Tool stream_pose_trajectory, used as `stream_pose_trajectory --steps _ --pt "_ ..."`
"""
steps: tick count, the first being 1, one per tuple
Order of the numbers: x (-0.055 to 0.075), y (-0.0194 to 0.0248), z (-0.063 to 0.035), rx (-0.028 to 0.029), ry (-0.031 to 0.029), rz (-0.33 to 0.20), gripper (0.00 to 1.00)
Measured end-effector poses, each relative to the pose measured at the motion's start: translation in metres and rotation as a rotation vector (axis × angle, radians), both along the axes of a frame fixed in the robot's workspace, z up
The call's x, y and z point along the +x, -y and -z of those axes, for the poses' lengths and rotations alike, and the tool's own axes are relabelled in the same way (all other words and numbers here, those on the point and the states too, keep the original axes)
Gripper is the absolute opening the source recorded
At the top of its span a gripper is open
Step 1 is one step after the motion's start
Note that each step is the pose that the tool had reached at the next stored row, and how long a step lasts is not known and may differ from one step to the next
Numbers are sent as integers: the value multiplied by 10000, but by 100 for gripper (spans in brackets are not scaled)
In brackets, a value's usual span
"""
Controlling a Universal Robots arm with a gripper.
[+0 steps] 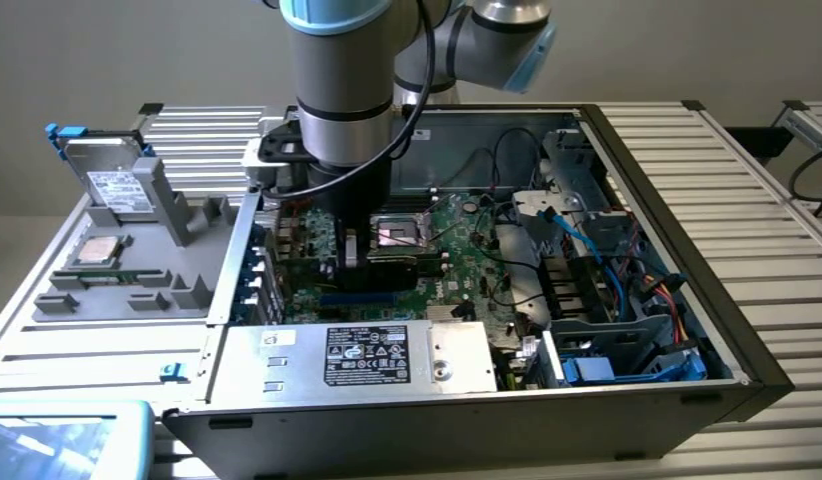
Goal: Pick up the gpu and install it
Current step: 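Insert the gpu into the slot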
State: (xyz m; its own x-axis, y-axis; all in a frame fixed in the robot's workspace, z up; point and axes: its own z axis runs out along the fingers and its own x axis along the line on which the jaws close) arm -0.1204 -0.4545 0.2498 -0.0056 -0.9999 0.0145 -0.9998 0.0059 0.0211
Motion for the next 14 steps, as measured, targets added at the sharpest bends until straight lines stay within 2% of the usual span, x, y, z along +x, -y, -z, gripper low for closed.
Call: stream_pose_trajectory --steps 7,14 --pt "0 16 1 7 -21 124 28" --pt "0 20 4 49 -21 286 28"
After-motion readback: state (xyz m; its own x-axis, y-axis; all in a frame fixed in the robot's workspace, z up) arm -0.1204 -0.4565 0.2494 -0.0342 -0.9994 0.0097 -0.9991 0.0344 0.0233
